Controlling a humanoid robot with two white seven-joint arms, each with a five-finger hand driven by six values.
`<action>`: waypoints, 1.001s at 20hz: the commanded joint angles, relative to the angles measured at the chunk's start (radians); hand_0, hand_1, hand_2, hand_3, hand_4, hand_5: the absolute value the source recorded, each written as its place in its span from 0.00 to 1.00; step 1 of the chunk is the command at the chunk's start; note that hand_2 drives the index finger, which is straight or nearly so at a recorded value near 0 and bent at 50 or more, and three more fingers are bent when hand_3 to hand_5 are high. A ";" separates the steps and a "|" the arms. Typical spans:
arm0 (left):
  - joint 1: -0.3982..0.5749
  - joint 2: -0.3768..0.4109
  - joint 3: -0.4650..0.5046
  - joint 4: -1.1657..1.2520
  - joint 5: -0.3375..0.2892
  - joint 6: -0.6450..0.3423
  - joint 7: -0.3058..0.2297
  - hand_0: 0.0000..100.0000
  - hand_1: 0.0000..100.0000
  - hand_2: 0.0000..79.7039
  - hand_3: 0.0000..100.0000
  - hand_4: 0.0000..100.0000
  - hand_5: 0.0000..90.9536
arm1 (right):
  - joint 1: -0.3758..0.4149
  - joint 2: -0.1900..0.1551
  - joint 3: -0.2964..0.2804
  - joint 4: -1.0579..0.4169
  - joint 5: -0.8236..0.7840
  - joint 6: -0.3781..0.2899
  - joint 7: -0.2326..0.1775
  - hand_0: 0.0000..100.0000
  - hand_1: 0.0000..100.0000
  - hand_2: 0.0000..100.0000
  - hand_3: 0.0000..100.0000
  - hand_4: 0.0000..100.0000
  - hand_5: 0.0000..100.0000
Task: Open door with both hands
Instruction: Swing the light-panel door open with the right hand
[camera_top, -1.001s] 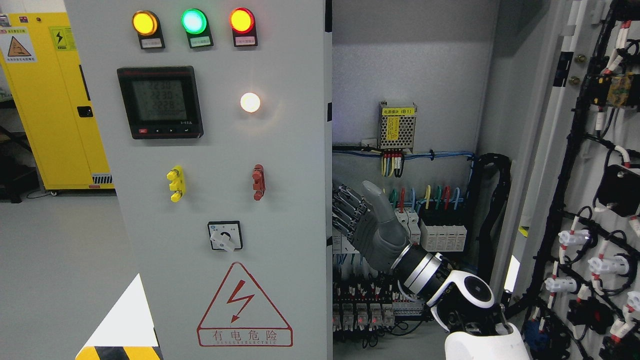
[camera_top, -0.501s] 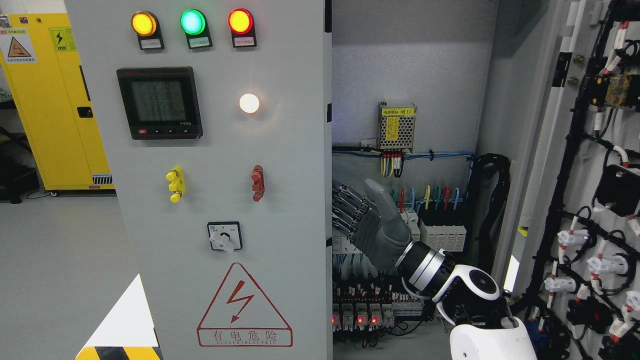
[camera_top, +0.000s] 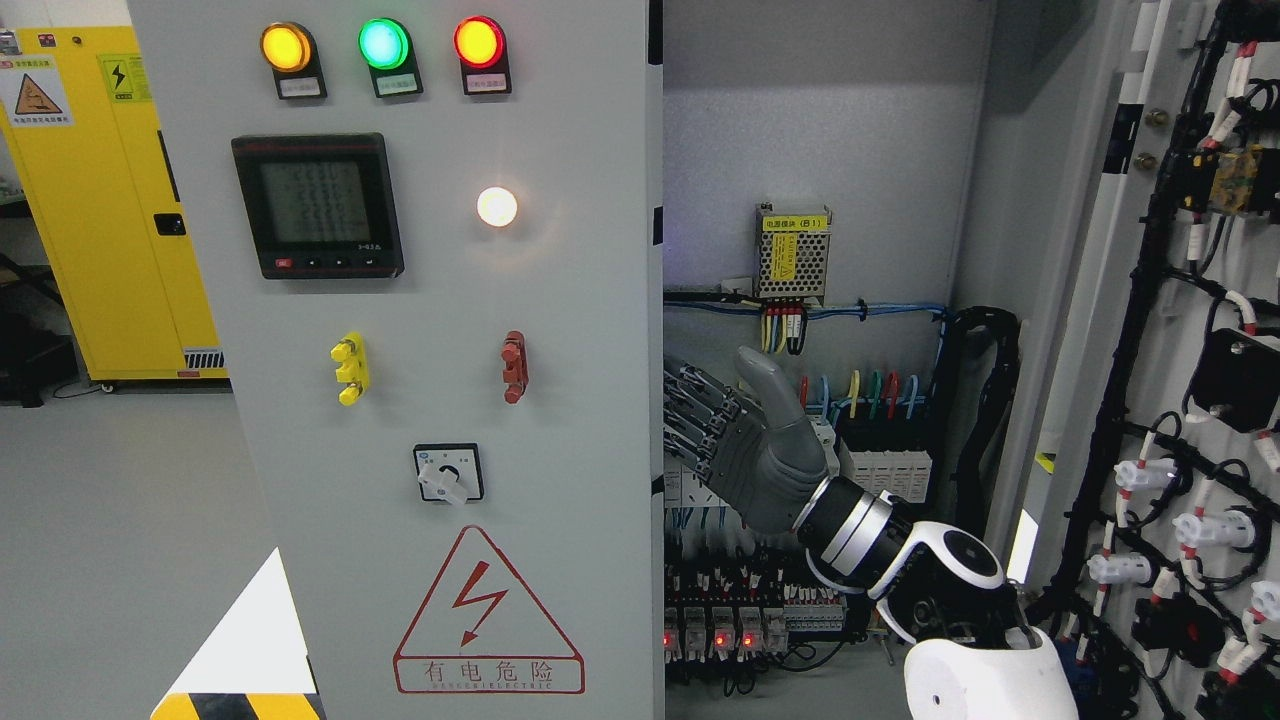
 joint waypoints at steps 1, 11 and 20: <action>-0.003 0.005 0.031 -0.006 0.000 -0.001 0.006 0.00 0.00 0.00 0.00 0.00 0.00 | 0.000 0.000 0.016 -0.005 -0.009 0.004 0.011 0.22 0.00 0.00 0.00 0.00 0.00; -0.003 0.011 0.031 -0.006 0.000 -0.002 0.006 0.00 0.00 0.00 0.00 0.00 0.00 | 0.010 -0.001 0.025 -0.046 -0.009 0.016 0.036 0.22 0.00 0.00 0.00 0.00 0.00; -0.005 0.005 0.031 -0.006 0.000 -0.001 0.006 0.00 0.00 0.00 0.00 0.00 0.00 | 0.136 -0.052 0.126 -0.236 -0.046 0.016 0.069 0.22 0.00 0.00 0.00 0.00 0.00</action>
